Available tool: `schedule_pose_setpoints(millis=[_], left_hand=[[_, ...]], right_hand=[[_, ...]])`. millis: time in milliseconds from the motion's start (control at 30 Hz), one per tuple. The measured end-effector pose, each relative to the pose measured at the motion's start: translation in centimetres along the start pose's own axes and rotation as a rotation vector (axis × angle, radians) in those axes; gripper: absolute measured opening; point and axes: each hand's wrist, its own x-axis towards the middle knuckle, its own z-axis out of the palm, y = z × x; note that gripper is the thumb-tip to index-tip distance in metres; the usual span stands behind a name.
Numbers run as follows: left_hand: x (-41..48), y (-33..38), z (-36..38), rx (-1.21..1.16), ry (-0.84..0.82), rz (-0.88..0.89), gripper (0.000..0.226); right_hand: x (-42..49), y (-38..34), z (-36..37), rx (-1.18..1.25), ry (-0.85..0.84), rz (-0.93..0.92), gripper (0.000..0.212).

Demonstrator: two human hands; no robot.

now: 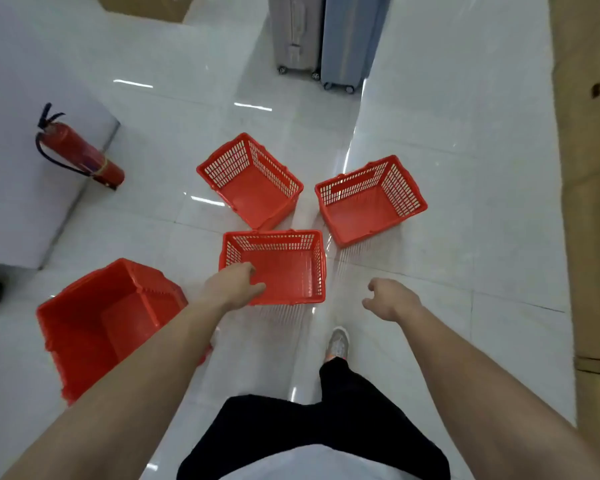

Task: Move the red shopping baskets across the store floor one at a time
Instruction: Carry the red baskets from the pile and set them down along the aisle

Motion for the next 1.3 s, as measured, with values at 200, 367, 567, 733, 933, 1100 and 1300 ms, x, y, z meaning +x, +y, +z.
schedule_pose_setpoints(millis=[200,367,567,733,933,1100,1300], left_hand=[[7.7,-2.9,2.4,-0.064,0.0,-0.161,0.046],[15.6,-9.2,7.4,-0.154,0.042,-0.313,0.046],[27.4,-20.3,16.4,-0.208,0.072,-0.48,0.069],[36.4,-28.9,24.0,-0.223,0.193,-0.549,0.079],[42.3,-33.6,32.1,-0.289,0.145,-0.513,0.061],[40.2,-32.5,31.4,-0.313,0.28,-0.494,0.036],[30.6,-29.0,22.0,-0.438,0.402,-0.481,0.03]], right_hand=[[10.8,0.3,0.8,0.075,-0.042,-0.03,0.051],[21.4,-2.0,5.5,0.246,0.006,-0.057,0.059],[35.6,-2.0,15.7,0.362,0.014,0.039,0.068],[45.7,-2.5,24.6,0.46,0.067,0.111,0.069],[51.0,-3.2,31.9,0.64,0.39,0.166,0.047],[47.9,-2.8,30.1,0.653,0.425,0.156,0.036],[36.9,-4.6,21.2,0.656,0.466,0.136,0.037]])
